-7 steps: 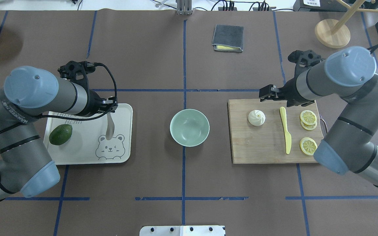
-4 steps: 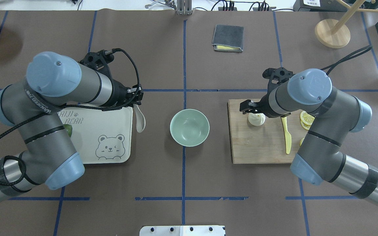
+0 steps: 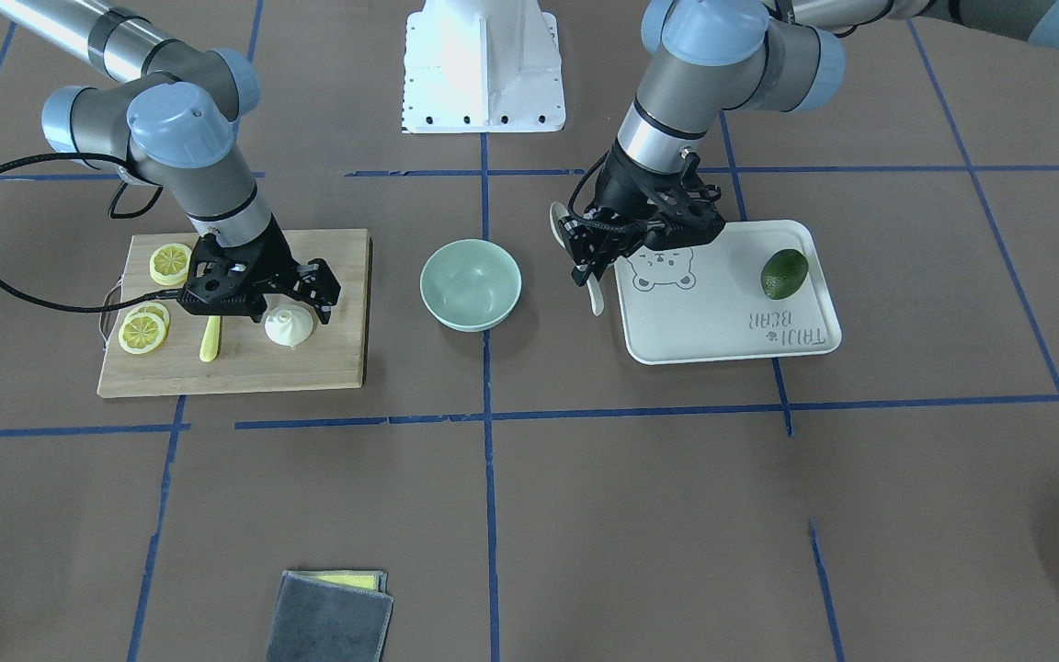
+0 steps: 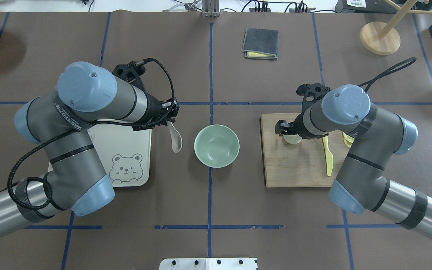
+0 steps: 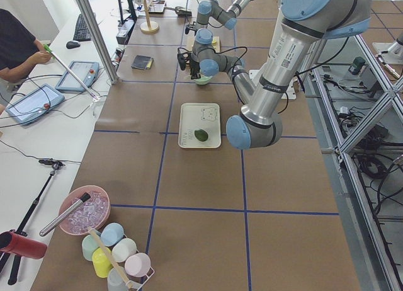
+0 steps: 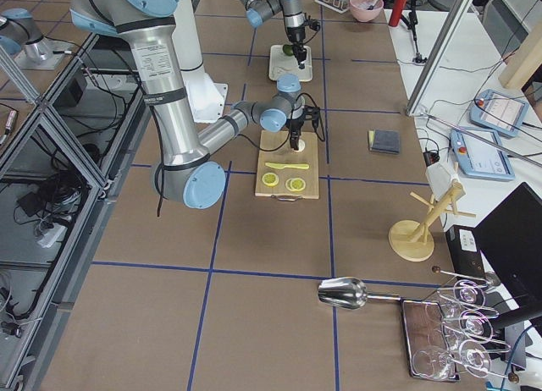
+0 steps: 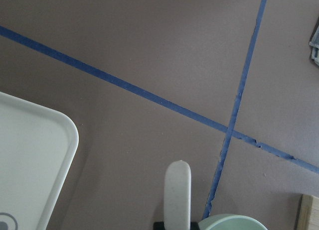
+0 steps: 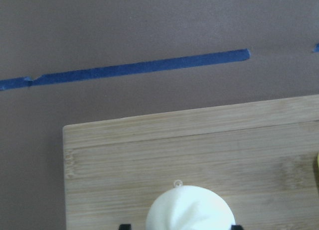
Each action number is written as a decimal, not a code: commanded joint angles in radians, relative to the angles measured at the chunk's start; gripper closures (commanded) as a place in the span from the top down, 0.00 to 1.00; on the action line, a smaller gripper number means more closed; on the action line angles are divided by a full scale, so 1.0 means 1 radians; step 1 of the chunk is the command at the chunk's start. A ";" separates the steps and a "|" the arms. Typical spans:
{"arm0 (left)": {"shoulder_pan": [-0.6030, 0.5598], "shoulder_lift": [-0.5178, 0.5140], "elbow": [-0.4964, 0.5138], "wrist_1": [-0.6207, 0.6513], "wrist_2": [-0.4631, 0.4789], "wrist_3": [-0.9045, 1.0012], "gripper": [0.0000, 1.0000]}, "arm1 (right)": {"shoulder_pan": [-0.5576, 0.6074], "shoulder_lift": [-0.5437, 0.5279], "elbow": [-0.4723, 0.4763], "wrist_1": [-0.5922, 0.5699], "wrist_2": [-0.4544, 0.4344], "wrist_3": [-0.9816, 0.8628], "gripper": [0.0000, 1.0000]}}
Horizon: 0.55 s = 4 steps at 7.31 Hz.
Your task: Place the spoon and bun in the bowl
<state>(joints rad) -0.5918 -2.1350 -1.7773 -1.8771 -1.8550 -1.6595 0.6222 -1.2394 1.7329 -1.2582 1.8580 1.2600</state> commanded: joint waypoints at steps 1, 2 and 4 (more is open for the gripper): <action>0.042 -0.052 0.109 -0.119 0.008 -0.127 0.00 | 0.002 0.000 -0.001 -0.001 0.001 -0.005 0.00; 0.055 -0.093 0.171 -0.166 0.057 -0.161 0.00 | 0.011 0.000 0.004 -0.001 0.003 -0.005 0.00; 0.075 -0.138 0.200 -0.185 0.077 -0.204 0.00 | 0.034 0.005 0.010 -0.001 0.015 -0.007 0.00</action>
<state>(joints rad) -0.5256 -2.2456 -1.5994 -2.0469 -1.7897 -1.8381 0.6448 -1.2370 1.7400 -1.2594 1.8682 1.2544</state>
